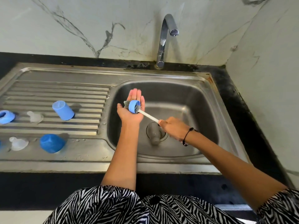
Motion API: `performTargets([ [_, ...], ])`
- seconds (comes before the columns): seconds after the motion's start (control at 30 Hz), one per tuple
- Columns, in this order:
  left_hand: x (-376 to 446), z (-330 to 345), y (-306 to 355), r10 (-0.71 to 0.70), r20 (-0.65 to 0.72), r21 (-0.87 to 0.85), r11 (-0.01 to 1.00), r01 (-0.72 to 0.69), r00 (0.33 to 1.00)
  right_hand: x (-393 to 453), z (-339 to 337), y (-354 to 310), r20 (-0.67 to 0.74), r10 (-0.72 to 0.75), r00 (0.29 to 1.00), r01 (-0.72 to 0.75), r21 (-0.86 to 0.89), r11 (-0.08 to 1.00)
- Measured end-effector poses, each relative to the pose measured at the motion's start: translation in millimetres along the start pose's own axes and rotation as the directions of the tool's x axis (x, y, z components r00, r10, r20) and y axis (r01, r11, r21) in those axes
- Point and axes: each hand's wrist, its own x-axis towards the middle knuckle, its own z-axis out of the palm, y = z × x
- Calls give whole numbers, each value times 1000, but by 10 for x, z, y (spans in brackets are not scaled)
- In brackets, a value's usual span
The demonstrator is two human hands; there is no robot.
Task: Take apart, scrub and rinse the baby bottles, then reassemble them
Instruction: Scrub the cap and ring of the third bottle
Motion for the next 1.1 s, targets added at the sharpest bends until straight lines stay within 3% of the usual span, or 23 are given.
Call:
performTargets([
  [0.07,-29,24,-42,13,-68,33,999,-10,998,66,63,56,-116,-11,993,-14,-209,978],
  [0.23,49,132,-120,-7,-200,196,979,47,980,147,38,111,-224,2,975,-70,-298,952],
  [0.37,-31,189,-126,-15,-153,373,925,72,988,206,-122,74,-192,26,981,-63,-188,980],
  [0.5,-8,73,-34,-17,-90,289,956,42,996,64,-53,-5,-84,-54,995,58,45,997],
  [0.57,-27,6,-23,-36,-29,131,991,39,999,24,70,12,-59,-72,996,68,-59,996],
  [0.63,-17,-17,-26,-51,-24,67,996,52,998,37,148,39,-123,-84,989,58,-200,978],
  [0.73,29,44,-20,-50,-120,169,983,70,992,95,170,37,-220,-90,971,10,-343,939],
  [0.87,96,168,-97,4,-190,359,931,66,982,217,113,31,-263,-30,964,-69,-359,931],
  [0.97,92,124,-143,58,-138,438,899,9,989,269,80,-19,-242,12,970,-85,-292,953],
  [1.1,97,2,-90,122,-3,470,876,-106,993,142,57,-107,-260,-45,965,-35,-298,954],
])
